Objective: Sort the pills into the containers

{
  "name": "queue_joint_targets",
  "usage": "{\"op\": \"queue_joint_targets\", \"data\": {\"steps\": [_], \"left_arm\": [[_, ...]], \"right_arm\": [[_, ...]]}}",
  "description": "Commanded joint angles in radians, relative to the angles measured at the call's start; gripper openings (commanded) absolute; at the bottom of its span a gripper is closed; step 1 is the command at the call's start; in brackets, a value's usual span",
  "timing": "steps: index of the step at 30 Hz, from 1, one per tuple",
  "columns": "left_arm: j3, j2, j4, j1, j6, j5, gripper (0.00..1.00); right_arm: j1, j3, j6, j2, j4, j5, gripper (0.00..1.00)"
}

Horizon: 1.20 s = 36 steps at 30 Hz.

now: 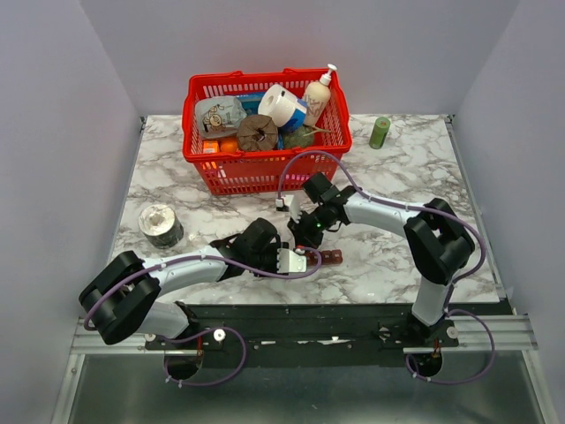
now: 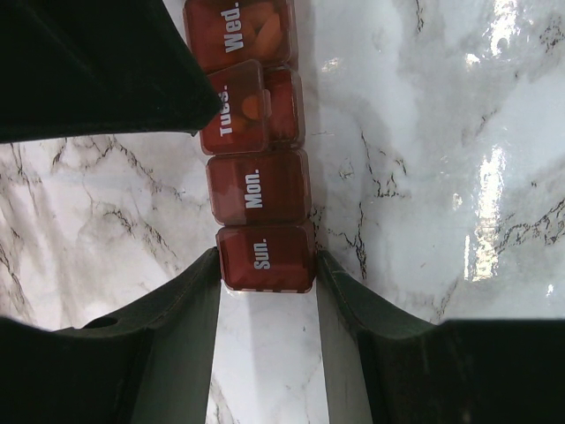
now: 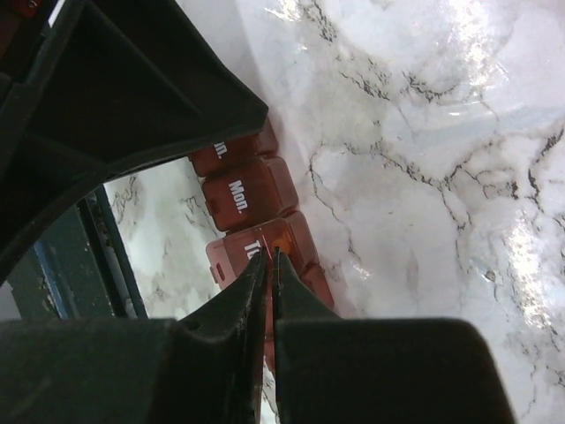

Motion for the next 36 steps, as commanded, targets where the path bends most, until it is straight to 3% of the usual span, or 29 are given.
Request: {"op": "queue_joint_targets", "data": {"steps": [1, 11, 27, 36], "left_arm": [[-0.012, 0.001, 0.006, -0.005, 0.006, 0.015, 0.36], [-0.010, 0.001, 0.004, -0.005, -0.001, 0.010, 0.36], [-0.010, -0.016, 0.009, -0.005, -0.023, 0.007, 0.40], [-0.003, -0.004, 0.004, -0.005, -0.030, 0.010, 0.39]], "right_arm": [[0.003, 0.040, 0.005, 0.043, -0.061, -0.073, 0.13], [0.003, 0.062, 0.000, 0.063, -0.127, -0.125, 0.11], [0.003, 0.068, 0.063, 0.097, -0.102, 0.025, 0.10], [0.005, 0.062, 0.097, 0.136, -0.091, 0.085, 0.03]]}}
